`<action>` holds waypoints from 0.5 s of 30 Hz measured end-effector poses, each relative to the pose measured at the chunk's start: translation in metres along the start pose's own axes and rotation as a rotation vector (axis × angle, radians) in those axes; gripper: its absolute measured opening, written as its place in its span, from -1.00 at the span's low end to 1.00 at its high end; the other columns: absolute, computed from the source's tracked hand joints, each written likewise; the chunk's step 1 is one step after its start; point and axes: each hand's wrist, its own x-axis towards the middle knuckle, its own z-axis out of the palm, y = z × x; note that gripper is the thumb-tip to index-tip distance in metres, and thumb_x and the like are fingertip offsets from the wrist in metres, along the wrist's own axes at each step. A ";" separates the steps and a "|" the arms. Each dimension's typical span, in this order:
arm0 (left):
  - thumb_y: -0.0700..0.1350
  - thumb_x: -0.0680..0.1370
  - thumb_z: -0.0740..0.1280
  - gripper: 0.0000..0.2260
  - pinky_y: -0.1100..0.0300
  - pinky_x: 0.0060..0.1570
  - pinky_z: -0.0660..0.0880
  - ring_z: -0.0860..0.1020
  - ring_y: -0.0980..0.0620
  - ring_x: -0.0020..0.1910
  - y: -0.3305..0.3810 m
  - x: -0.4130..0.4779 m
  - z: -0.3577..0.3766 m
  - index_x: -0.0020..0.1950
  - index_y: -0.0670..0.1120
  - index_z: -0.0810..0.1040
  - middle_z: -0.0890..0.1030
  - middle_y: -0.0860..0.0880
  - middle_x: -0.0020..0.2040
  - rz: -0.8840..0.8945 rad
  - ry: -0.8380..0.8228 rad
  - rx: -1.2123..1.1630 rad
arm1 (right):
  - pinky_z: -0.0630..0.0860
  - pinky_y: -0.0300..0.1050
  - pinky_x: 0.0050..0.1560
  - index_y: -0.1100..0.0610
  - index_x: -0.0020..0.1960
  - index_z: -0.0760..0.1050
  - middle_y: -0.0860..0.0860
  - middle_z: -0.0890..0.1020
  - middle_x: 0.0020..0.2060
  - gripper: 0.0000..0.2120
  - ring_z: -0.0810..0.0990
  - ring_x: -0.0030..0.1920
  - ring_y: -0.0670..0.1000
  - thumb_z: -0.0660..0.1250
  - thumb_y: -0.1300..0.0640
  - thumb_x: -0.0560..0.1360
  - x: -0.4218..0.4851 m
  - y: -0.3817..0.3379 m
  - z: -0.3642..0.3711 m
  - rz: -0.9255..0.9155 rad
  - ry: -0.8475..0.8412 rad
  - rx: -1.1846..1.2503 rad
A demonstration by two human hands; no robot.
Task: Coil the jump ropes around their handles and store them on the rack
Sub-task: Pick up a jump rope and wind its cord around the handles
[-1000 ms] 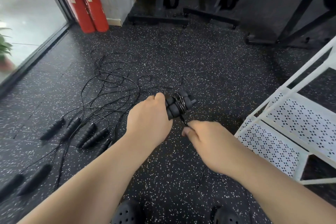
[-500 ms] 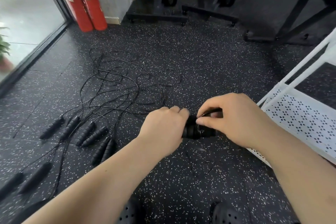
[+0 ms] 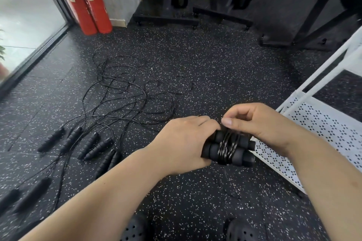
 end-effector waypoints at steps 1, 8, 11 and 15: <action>0.12 0.36 0.54 -0.52 0.20 -0.07 0.44 0.54 0.10 -0.03 0.001 0.000 -0.002 0.20 0.08 0.49 0.54 0.18 0.02 -0.025 -0.012 -0.041 | 0.50 -0.06 -0.01 0.18 -0.05 0.69 0.06 0.68 -0.17 -0.73 0.60 -0.14 0.01 0.53 -0.04 0.48 0.001 0.003 0.003 0.011 0.000 0.059; 0.11 0.43 0.56 -0.55 0.33 -0.06 0.40 0.50 0.18 -0.05 0.005 0.000 -0.013 0.22 0.14 0.46 0.54 0.24 -0.04 -0.287 -0.036 -0.347 | 0.44 0.09 0.42 0.05 -0.09 0.74 0.00 0.77 0.09 -0.73 0.69 0.13 0.00 0.37 -0.01 0.68 0.017 0.017 0.044 0.200 0.149 0.487; 0.08 0.46 0.56 -0.53 0.34 -0.09 0.42 0.54 0.23 -0.04 0.003 0.000 -0.012 0.25 0.16 0.40 0.54 0.23 -0.03 -0.361 -0.144 -0.440 | 0.45 0.16 0.31 -0.07 -0.07 0.79 0.05 0.78 0.06 -0.69 0.55 0.06 0.08 0.30 0.00 0.70 0.023 0.023 0.054 0.251 0.268 0.400; -0.04 0.53 0.49 -0.49 0.31 -0.25 0.47 0.59 0.17 -0.16 0.001 -0.001 -0.012 0.37 0.17 0.32 0.61 0.13 -0.02 -0.438 -0.199 -0.528 | 0.32 0.12 -0.06 0.09 -0.07 0.64 0.06 0.56 -0.33 -0.77 0.37 -0.31 0.04 0.24 0.16 0.67 0.025 0.029 0.056 0.273 0.328 0.218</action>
